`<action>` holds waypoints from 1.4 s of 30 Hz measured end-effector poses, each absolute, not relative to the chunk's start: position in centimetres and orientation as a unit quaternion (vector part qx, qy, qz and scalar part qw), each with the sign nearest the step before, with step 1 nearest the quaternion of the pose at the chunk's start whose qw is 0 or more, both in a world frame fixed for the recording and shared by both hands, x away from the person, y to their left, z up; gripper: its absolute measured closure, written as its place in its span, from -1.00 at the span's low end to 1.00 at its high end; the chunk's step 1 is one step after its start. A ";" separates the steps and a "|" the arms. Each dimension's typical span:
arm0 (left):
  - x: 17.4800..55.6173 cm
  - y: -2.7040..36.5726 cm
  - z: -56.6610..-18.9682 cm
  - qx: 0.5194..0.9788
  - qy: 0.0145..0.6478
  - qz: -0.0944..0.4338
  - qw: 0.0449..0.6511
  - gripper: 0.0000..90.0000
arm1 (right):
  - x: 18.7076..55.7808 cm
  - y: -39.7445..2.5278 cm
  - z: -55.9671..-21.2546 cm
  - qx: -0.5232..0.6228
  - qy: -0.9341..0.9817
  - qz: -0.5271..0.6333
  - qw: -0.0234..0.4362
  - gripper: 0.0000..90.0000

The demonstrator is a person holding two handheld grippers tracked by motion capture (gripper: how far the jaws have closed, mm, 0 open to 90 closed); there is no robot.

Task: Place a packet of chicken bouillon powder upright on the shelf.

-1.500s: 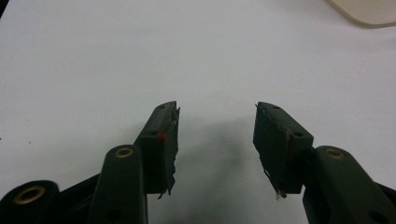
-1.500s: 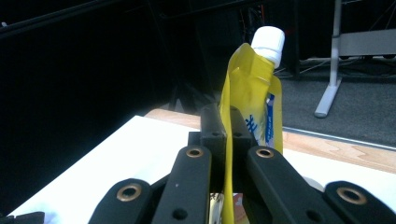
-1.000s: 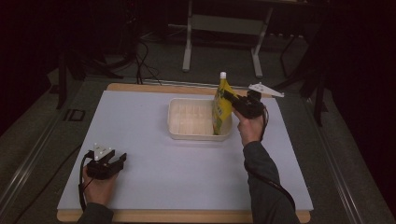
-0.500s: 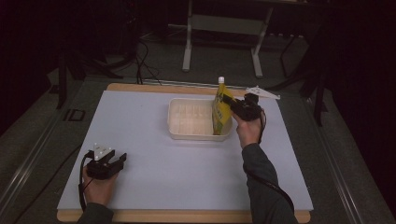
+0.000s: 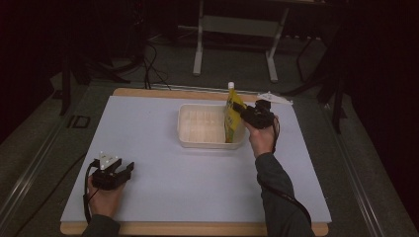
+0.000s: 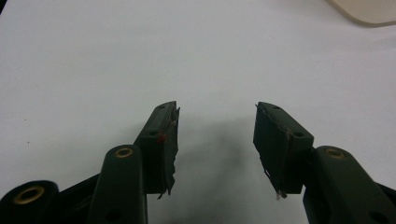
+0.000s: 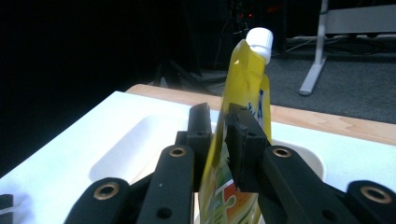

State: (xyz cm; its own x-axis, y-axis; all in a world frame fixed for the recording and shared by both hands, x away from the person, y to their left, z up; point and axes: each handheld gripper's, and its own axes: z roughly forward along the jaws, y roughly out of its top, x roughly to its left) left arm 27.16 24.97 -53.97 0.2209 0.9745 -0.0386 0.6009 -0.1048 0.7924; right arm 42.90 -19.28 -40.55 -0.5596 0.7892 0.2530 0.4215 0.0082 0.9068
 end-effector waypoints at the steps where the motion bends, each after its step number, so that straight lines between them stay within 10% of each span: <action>1: 27.2 25.0 -54.0 0.695 0.566 0.262 0.356 0.10 | 42.9 -19.3 -40.6 0.438 0.690 0.552 0.164 0.64; 20: 27.2 25.0 -54.0 0.696 0.566 0.263 0.355 0.10 | 41.6 -19.3 -41.2 0.425 0.704 0.547 0.157 -0.08; 42: 27.2 25.0 -53.9 0.695 0.568 0.265 0.354 0.10 | 38.8 -20.4 -41.9 0.422 0.716 0.538 0.141 -0.17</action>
